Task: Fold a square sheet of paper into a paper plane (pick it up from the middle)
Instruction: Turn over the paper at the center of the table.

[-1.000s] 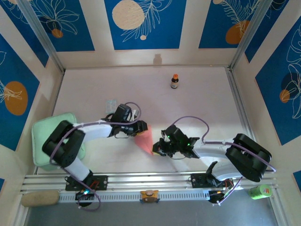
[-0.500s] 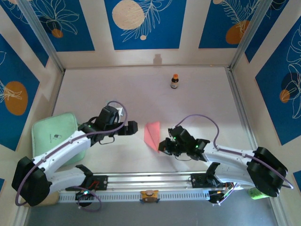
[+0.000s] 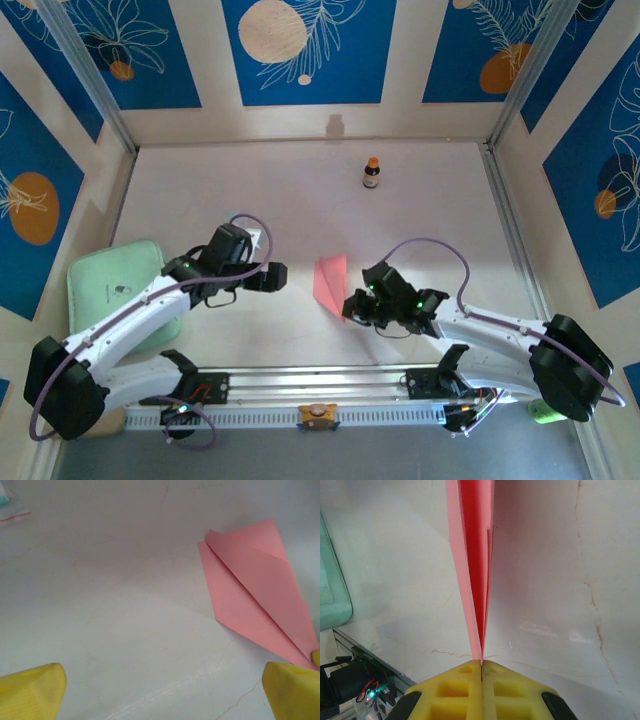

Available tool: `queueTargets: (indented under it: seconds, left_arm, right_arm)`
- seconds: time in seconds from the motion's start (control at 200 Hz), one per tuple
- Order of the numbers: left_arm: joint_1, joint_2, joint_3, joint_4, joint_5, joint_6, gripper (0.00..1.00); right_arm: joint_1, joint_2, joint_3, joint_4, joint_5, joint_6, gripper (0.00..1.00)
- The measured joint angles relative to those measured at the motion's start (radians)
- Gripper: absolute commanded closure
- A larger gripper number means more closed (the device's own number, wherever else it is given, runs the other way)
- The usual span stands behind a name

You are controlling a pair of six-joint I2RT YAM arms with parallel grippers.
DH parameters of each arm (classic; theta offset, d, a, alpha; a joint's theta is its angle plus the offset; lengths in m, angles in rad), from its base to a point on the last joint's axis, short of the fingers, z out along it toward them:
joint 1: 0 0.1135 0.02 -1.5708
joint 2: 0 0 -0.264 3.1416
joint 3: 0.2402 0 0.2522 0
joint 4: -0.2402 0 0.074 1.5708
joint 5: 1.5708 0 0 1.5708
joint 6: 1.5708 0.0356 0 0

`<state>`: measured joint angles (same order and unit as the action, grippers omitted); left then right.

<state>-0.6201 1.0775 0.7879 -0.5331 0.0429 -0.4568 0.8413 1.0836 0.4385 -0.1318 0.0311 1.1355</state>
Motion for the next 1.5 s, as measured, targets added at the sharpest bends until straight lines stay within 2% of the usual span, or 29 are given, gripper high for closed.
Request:
queueTargets:
  seconds: [0.255,0.535,0.72,0.96,1.125,1.29,1.5]
  left_arm:
    - [0.000,-0.052,-0.040,0.043,0.033,0.064,0.00]
    - [0.000,-0.082,-0.041,0.025,-0.094,0.064,0.00]
    - [0.000,-0.151,-0.041,0.019,-0.136,0.047,0.00]
    - [0.006,-0.126,-0.041,0.000,-0.146,0.039,0.00]
    - [0.008,-0.154,-0.052,-0.013,-0.201,0.034,0.00]
    - [0.012,-0.228,-0.056,-0.046,-0.295,-0.001,0.00]
    - [0.016,-0.275,-0.056,-0.096,-0.394,-0.047,0.00]
  right_arm:
    - [-0.011,-0.014,0.020,-0.049,0.006,-0.017,0.96]
    - [-0.032,-0.083,0.112,-0.214,0.079,-0.090,0.96]
    - [-0.038,-0.069,0.257,-0.396,0.195,-0.198,0.96]
    - [0.011,0.114,0.519,-0.695,0.492,-0.299,0.96]
    - [0.045,0.246,0.616,-0.844,0.653,-0.320,0.95]
    - [0.079,0.365,0.668,-0.907,0.719,-0.340,0.92]
    - [0.156,0.547,0.753,-0.936,0.732,-0.349,0.90]
